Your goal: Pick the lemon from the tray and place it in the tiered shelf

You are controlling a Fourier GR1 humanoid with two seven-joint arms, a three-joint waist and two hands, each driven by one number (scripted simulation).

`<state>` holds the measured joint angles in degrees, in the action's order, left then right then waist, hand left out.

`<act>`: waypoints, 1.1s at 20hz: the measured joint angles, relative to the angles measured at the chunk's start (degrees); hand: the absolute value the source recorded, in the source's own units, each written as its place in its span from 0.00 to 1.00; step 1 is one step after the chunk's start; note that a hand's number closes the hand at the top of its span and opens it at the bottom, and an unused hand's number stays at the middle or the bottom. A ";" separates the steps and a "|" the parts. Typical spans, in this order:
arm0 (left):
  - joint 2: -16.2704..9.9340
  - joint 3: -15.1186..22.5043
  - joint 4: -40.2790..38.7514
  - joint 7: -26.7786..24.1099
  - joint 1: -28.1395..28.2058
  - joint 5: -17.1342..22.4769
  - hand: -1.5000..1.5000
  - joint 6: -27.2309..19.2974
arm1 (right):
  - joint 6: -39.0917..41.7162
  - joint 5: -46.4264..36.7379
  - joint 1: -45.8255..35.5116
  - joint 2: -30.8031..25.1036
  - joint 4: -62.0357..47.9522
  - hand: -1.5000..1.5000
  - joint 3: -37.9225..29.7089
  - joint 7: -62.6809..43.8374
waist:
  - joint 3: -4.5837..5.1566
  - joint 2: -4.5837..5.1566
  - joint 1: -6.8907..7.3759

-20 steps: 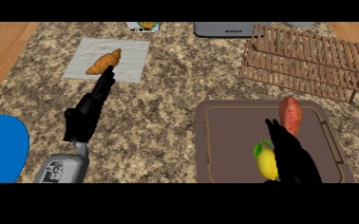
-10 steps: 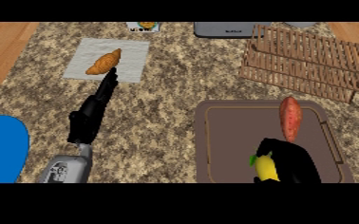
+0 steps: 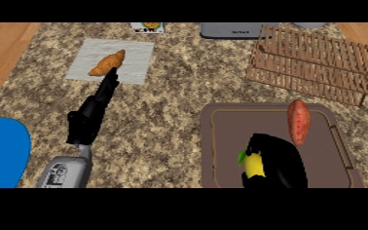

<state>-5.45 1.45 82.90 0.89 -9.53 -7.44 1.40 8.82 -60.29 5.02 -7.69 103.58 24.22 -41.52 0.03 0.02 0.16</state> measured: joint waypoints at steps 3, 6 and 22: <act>0.86 0.86 -0.31 -0.30 -0.32 -0.71 0.50 -0.48 | -4.02 0.50 -6.89 3.95 -4.39 1.00 4.03 -8.82 | -0.01 0.12 0.65; 0.68 0.51 -0.22 0.68 -1.21 -0.58 0.50 -0.42 | -9.93 1.81 -12.63 5.83 -6.61 1.00 7.02 -14.07 | -0.04 0.12 0.81; 0.42 -0.04 0.52 1.23 -0.26 -0.47 0.50 -0.27 | -18.55 -9.82 -31.69 7.11 5.53 1.00 8.88 -25.57 | 0.06 -0.40 -0.23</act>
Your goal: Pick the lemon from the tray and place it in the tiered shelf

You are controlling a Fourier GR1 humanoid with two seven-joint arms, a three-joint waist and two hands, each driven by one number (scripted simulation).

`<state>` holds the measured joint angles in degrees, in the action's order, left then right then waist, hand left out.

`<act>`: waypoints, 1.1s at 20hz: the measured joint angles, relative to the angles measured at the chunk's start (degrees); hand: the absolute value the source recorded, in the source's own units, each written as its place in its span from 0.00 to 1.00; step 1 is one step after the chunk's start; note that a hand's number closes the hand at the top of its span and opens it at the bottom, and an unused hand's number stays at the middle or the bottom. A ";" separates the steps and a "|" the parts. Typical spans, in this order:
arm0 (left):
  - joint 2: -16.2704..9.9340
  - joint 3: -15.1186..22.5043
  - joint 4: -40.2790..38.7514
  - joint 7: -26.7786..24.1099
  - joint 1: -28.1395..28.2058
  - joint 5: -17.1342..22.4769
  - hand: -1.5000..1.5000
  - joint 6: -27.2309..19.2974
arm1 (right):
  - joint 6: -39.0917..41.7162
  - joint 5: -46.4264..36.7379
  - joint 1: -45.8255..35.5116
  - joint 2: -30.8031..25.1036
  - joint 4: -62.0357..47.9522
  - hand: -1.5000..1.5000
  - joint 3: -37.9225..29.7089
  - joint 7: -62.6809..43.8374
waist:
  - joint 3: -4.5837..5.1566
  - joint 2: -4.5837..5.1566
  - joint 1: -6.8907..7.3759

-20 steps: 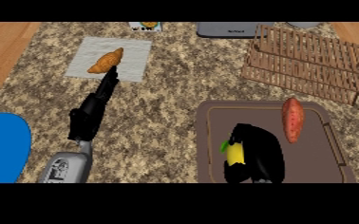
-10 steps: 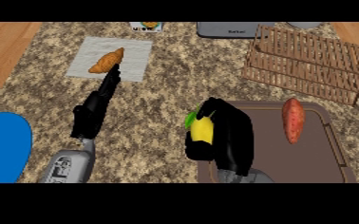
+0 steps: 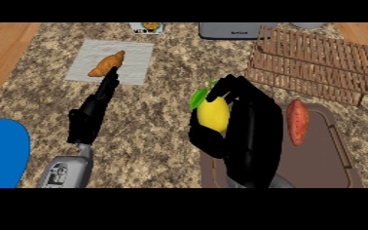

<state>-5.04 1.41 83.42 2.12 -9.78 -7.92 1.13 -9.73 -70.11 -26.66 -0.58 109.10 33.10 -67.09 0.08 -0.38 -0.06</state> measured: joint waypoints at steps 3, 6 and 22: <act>0.13 0.01 0.11 -0.24 0.48 -0.13 0.50 -0.18 | 2.72 -3.74 -2.35 0.00 2.09 1.00 -1.79 -0.94 | 0.00 0.00 -0.11; 0.03 -0.22 -0.41 -0.11 -0.10 -0.22 0.50 -0.22 | 5.57 -6.10 -6.27 0.04 3.05 1.00 -5.69 -1.01 | 0.01 0.04 -0.16; 0.89 0.03 -0.79 0.10 -0.85 -0.59 0.50 -0.49 | 20.10 -10.68 -23.12 -2.47 0.96 1.00 -29.48 5.72 | -0.04 0.21 -0.01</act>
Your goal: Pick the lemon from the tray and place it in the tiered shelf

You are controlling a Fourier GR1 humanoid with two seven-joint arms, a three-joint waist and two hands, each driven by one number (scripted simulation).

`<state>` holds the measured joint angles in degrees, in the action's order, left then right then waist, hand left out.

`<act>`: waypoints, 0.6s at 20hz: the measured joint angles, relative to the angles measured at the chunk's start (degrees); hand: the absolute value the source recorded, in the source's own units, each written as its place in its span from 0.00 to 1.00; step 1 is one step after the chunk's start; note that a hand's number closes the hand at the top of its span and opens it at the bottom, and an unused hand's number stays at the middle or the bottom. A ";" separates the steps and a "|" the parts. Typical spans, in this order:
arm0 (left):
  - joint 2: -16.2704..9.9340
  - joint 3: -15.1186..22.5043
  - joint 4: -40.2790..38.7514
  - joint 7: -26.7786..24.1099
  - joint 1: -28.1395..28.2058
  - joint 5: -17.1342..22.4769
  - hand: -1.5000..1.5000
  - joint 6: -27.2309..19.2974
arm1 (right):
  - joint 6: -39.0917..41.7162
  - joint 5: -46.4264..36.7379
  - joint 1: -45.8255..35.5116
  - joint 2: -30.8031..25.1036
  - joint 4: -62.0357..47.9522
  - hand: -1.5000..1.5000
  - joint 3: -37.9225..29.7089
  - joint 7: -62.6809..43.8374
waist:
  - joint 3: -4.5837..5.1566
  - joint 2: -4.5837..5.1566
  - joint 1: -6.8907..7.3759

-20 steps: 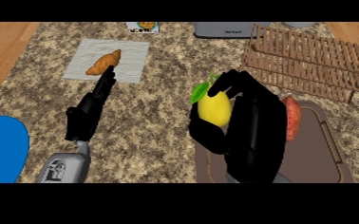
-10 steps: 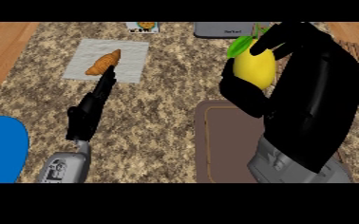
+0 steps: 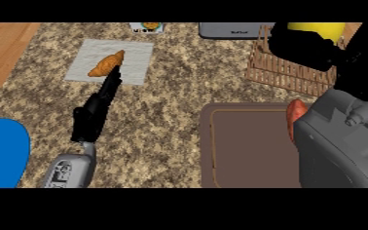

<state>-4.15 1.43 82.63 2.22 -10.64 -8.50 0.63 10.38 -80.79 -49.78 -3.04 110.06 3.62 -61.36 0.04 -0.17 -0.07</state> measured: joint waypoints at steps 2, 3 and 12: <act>0.02 0.22 0.31 0.02 0.06 -0.33 0.50 -0.07 | 0.18 -0.38 -1.22 -0.73 -1.76 1.00 -2.05 0.97 | -0.01 0.05 0.09; 0.00 0.25 0.86 0.18 0.44 -0.17 0.50 0.12 | 0.13 -0.08 -1.70 -1.47 -2.69 1.00 -3.46 1.67 | -0.01 0.06 0.16; -0.05 -0.36 -1.02 -1.28 -0.14 -0.31 0.50 0.31 | 1.70 1.11 -4.06 -8.32 -7.39 1.00 -9.15 6.54 | -0.02 0.13 0.15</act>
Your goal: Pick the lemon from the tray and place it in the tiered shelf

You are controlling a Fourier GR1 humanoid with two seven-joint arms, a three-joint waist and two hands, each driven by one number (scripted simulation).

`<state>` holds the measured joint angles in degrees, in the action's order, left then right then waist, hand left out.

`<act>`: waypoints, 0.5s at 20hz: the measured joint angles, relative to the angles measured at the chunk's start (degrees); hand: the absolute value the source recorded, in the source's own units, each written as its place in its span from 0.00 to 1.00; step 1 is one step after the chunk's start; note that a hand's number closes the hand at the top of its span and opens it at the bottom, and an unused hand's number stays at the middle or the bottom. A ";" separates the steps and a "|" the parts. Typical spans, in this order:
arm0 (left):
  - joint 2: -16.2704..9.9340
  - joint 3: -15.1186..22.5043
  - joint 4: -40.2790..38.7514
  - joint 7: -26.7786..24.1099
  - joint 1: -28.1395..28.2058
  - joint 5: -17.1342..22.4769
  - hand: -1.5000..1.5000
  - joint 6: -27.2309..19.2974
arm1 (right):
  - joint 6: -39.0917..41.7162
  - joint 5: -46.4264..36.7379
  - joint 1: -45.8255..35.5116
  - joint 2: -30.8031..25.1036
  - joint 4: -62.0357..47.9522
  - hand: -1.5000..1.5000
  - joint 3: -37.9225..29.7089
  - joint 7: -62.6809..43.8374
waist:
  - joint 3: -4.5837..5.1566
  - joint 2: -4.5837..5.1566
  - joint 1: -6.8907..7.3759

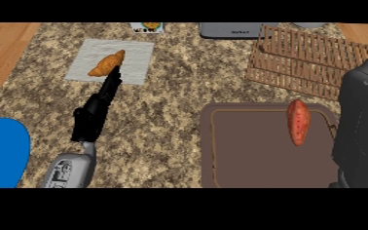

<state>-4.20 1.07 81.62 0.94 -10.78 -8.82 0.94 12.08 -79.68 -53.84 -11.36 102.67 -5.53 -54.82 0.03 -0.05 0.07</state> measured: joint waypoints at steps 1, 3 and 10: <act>0.50 0.35 -0.04 0.09 -0.20 -0.42 0.50 -0.52 | -0.45 -0.03 -0.31 -0.69 -1.52 1.00 -0.38 0.54 | -0.01 0.02 0.04; 0.31 0.13 0.66 0.69 0.08 -0.02 0.50 -0.13 | -2.37 0.38 0.24 -1.94 -3.70 1.00 -1.39 2.13 | 0.00 0.04 0.12; 0.52 0.37 1.25 0.92 0.44 -0.16 0.50 0.04 | -10.30 -0.41 2.36 -6.25 -12.48 1.00 -1.97 8.90 | -0.01 0.13 0.31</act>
<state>-3.68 1.43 82.87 1.87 -10.34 -8.98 0.98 1.78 -80.09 -51.48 -17.61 90.19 -7.50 -45.92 0.02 0.08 0.39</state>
